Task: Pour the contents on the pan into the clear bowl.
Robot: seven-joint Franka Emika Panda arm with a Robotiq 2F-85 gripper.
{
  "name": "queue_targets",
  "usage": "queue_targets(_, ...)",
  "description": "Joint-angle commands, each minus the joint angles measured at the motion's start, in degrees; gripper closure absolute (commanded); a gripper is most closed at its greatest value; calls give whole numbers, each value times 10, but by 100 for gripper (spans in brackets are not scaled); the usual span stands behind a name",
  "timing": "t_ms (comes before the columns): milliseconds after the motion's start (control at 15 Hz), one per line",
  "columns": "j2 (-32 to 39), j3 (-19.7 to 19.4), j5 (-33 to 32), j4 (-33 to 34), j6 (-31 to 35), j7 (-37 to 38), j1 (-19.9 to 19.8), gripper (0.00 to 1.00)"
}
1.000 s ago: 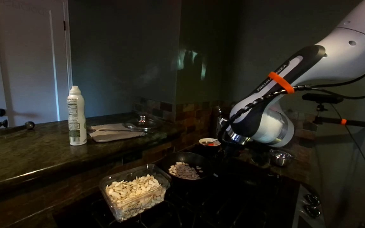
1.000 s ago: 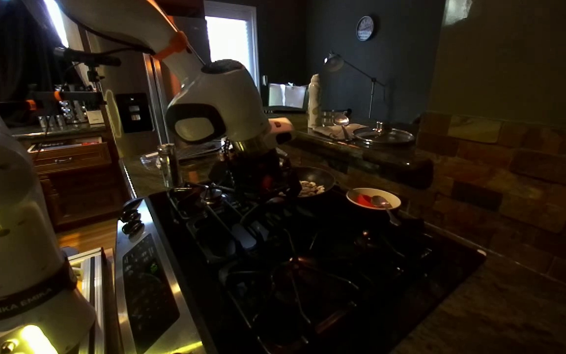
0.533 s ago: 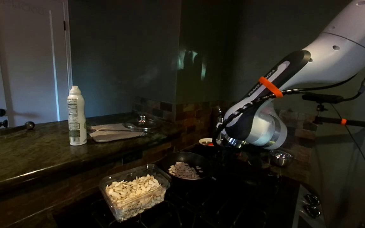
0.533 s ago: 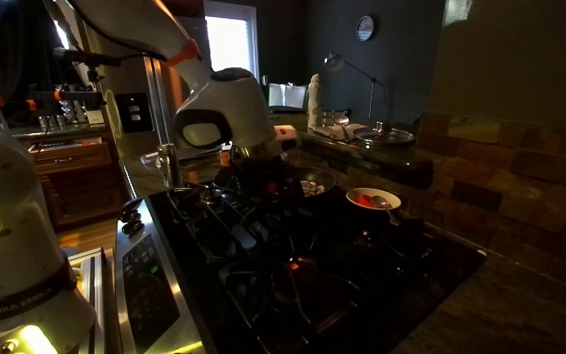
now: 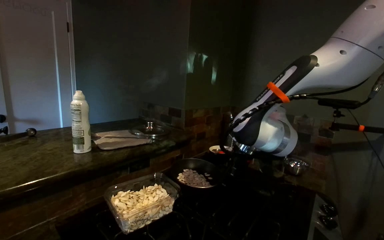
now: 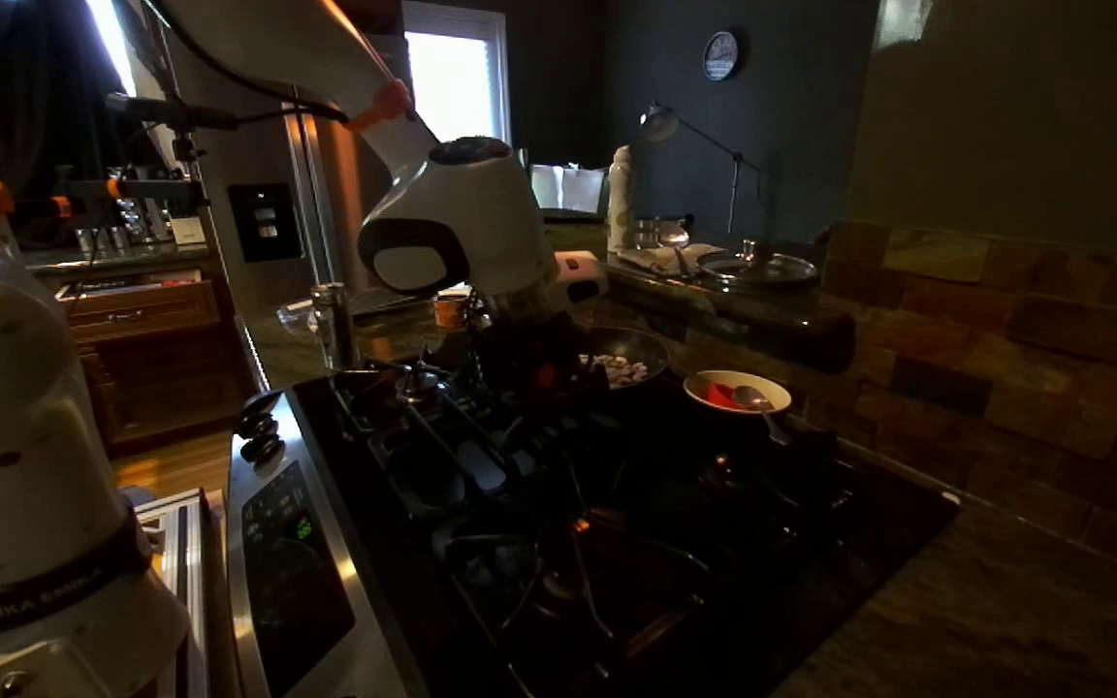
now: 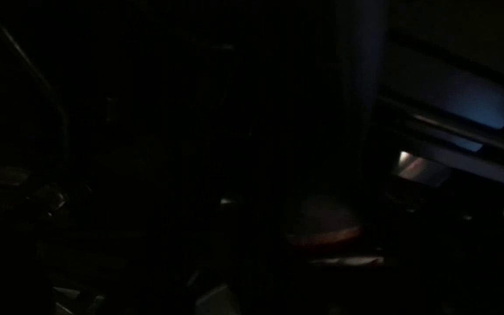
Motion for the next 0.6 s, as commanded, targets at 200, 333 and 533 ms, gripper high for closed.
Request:
queue_targets(200,-3,-9,-63,4,-95,26,-19,100)
queue_targets(333,-29,-14,-114,2,-132,53,-33,100)
queue_targets(533,-74,-13,-173,5,-184,84,-52,100)
